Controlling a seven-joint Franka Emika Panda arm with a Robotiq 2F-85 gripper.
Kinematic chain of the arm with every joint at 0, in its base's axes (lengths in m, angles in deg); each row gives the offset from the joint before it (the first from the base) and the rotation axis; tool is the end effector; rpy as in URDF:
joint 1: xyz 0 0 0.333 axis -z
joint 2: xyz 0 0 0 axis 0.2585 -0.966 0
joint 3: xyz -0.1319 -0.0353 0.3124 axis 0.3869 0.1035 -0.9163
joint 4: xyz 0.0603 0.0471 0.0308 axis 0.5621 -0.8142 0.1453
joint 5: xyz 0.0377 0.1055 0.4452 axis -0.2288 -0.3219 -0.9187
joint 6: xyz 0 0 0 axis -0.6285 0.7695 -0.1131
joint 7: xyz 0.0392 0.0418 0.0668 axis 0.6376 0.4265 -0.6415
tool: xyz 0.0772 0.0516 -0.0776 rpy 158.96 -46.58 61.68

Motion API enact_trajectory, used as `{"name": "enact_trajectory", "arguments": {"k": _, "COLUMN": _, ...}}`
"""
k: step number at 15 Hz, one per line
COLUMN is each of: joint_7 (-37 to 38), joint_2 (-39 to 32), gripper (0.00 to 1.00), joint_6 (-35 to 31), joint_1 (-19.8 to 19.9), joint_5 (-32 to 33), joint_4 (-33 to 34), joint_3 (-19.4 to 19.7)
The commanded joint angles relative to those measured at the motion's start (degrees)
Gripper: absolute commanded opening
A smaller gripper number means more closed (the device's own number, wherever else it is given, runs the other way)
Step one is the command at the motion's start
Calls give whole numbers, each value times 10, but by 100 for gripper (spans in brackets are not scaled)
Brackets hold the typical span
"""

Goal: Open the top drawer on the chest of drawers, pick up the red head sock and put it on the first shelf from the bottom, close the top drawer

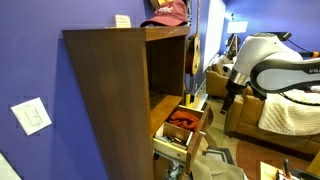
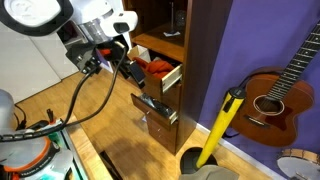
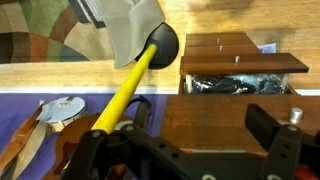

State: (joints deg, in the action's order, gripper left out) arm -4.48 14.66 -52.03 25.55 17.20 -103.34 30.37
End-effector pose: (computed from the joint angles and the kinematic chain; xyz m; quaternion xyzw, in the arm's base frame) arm 0.3974 -0.1542 0.4857 0.9902 0.0161 0.1122 0.0815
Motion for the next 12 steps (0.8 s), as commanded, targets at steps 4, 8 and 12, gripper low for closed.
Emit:
{"name": "enact_trajectory", "arguments": {"k": 4, "joint_7": -5, "joint_2": -31, "gripper": 100, "joint_6": -23, "joint_1": -44, "joint_5": -39, "joint_4": 59, "joint_3": 14}}
{"name": "enact_trajectory", "arguments": {"k": 8, "joint_7": -10, "joint_2": -78, "gripper": 100, "joint_6": -52, "joint_1": -76, "joint_5": -88, "joint_4": 82, "joint_3": 16}}
{"name": "enact_trajectory", "arguments": {"k": 12, "joint_7": -21, "joint_2": -132, "gripper": 100, "joint_6": -106, "joint_1": -101, "joint_5": -125, "joint_4": 96, "joint_3": 12}}
